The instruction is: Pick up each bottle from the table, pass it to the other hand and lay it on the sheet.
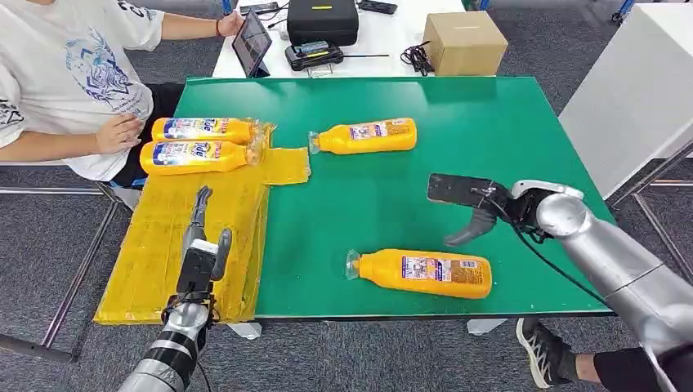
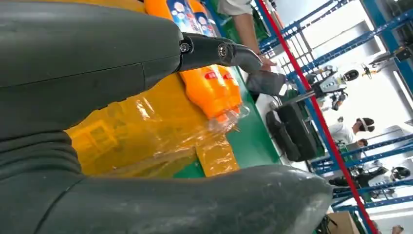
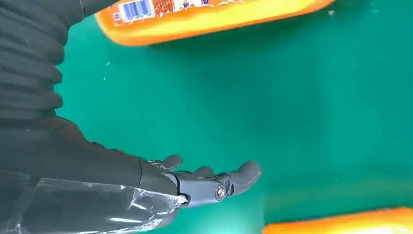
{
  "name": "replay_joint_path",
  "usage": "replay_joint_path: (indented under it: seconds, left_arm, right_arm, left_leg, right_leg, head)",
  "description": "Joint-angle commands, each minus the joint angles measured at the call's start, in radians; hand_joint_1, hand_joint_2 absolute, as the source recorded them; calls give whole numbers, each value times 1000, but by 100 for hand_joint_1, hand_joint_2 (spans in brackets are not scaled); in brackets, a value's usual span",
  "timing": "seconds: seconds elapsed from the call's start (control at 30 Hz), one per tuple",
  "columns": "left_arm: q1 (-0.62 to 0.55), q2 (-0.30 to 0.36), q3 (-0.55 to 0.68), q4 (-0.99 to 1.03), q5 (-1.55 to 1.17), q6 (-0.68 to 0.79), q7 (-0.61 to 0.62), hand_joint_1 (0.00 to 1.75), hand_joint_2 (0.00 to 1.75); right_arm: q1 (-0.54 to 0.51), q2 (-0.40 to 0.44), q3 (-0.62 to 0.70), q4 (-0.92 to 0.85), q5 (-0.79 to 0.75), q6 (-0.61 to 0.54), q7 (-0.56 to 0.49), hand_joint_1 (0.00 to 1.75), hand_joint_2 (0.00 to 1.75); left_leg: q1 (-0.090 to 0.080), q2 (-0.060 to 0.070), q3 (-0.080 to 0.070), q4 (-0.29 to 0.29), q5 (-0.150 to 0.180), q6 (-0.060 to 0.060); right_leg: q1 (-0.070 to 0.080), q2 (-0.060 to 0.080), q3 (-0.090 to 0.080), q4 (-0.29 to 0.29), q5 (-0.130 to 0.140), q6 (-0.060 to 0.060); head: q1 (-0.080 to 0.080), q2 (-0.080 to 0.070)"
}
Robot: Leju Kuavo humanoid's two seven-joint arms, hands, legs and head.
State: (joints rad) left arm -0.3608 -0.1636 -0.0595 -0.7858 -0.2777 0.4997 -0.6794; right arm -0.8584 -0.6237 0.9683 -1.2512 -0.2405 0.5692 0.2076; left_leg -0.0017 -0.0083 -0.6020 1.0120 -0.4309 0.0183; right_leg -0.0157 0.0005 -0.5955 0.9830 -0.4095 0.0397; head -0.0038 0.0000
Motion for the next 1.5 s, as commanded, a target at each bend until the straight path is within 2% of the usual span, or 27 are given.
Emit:
replay_joint_path:
  seconds: [0.03,0.33,0.4,0.5,0.57,0.7,0.87,1.2,1.5]
  left_arm:
    - [-51,2,-37,82,15,-3,-19,0,0]
    - [-51,2,-37,81,16,-3,-19,0,0]
    - [-49,2,-40,73,21,-1,-19,0,0]
    - [-52,-2,-43,69,26,1,-19,0,0]
    - [-57,-6,-43,79,26,5,-19,0,0]
    - [-61,-6,-42,98,17,10,-19,0,0]
    - [-63,-5,-36,112,4,12,-19,0,0]
    - [-61,-20,-31,94,13,6,-19,0,0]
    - [-55,-19,-28,82,15,6,-19,0,0]
  right_arm:
    - [-222,-44,278,-18,-82,-13,40,0,175]
    - [-221,-45,280,-17,-82,-16,38,0,175]
    - [-277,-45,345,-24,-114,-33,26,0,175]
    - [-381,-8,413,-50,-157,-5,86,0,175]
    - [-411,17,445,-56,-183,-13,102,0,175]
    - [-367,67,530,-20,-119,-63,45,0,175]
    - [-310,100,558,32,-60,-105,-21,0,175]
    - [-305,152,576,53,-2,-96,-5,0,175]
    - [-321,148,572,36,12,-99,-4,0,175]
  left_leg:
    - [1,3,4,2,-3,-2]
    - [0,1,2,1,-2,-1]
    - [-1,1,0,0,-1,0]
    - [-2,2,-1,1,-1,0]
    - [-3,5,-1,1,-1,0]
    - [-2,5,3,0,-1,-1]
    - [-1,1,3,-1,0,0]
    - [-1,2,2,0,-1,-1]
    - [-1,1,1,0,0,0]
  right_leg:
    - [1,2,3,2,-2,-2]
    - [0,0,2,1,-1,-2]
    - [-1,0,0,1,-1,-1]
    - [-2,1,-2,2,0,-1]
    - [-3,4,-3,3,0,-1]
    - [-1,4,1,1,0,-1]
    - [0,1,2,-1,0,-1]
    - [-1,1,2,0,0,-1]
    - [-1,0,1,0,0,0]
  head:
    - [1,0]
    - [0,0]
    - [0,0]
    - [1,0]
    - [0,0]
    - [0,0]
    - [0,0]
    - [0,0]
    - [0,0]
